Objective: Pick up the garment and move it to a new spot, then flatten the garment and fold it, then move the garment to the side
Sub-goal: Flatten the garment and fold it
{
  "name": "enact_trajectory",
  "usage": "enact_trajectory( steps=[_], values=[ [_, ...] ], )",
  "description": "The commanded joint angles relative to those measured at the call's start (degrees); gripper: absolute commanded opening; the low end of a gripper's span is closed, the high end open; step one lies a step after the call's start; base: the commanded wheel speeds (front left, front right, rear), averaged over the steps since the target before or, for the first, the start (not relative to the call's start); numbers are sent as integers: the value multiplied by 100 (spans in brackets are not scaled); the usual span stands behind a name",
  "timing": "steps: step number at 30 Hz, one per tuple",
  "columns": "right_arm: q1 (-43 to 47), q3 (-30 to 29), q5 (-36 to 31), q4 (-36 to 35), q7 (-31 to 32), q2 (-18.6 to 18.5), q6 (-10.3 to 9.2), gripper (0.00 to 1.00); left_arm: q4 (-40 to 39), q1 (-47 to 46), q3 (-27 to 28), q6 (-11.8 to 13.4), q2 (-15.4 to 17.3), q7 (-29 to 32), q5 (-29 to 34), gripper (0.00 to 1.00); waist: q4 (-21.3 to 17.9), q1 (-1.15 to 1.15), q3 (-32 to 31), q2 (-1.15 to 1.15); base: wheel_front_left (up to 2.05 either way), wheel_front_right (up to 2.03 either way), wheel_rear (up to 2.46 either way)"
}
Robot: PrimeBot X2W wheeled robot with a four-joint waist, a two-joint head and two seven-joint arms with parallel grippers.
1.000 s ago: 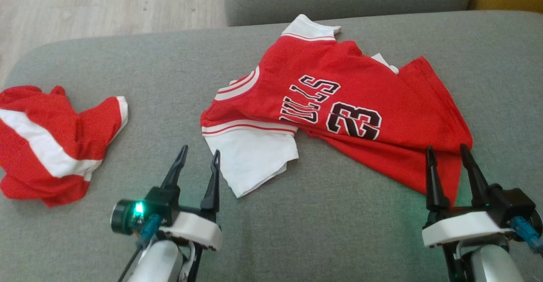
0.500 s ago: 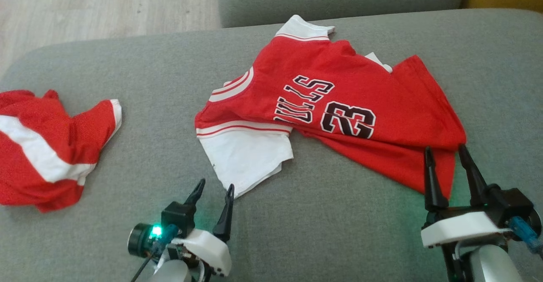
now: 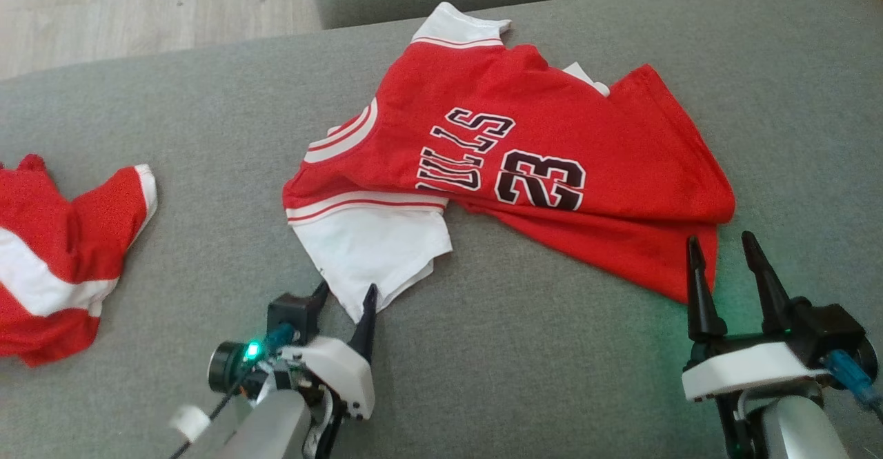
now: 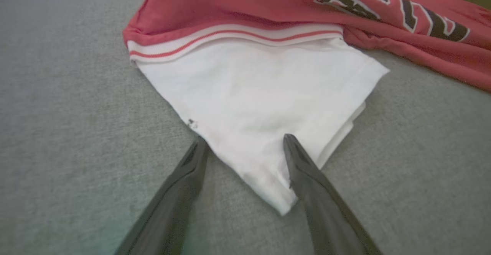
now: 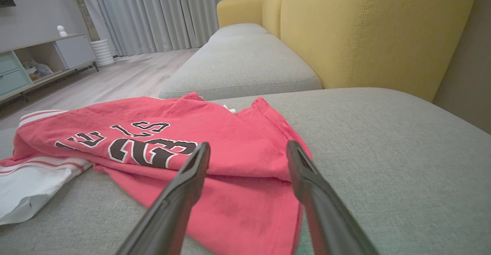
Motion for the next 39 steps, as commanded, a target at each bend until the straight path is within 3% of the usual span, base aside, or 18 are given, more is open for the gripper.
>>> enact_trajectory(
  steps=[1,2,3,4,16,27,37,38,39],
  values=[
    [-218,132,44,-180,-62,-32,-4,100,24,-119,89,-33,14,146,-46,100,-34,0,25,0,0,0,0],
    [-226,129,49,-178,-62,-32,-4,100,58,-126,72,-74,12,224,-94,69,-52,0,30,0,0,0,0],
    [-231,128,52,-174,-62,-32,-4,100,84,-131,54,-113,9,291,-135,27,-70,0,30,0,0,0,0],
    [-228,113,51,-157,-62,-32,-4,100,75,-146,11,-154,6,295,-158,0,-98,0,12,0,0,0,0],
    [171,-340,71,417,-62,-32,-4,100,-730,-184,395,85,102,-918,-184,0,-93,0,-329,0,0,0,0],
    [-253,-230,668,1628,-42,-32,-4,100,-2555,315,1044,2,91,-1002,260,0,137,0,-293,0,0,0,0],
    [-848,2,942,2931,7,-32,-4,100,-2748,453,1184,-219,17,-1003,528,0,344,0,-186,0,0,0,0],
    [-891,9,951,3035,3,-32,-4,93,-2745,453,1189,-231,12,-1003,537,0,357,0,-185,0,0,0,0],
    [-891,9,951,3035,3,-32,-4,93,-2745,453,1189,-231,12,-1003,537,0,357,0,-185,0,0,0,0]
  ],
)
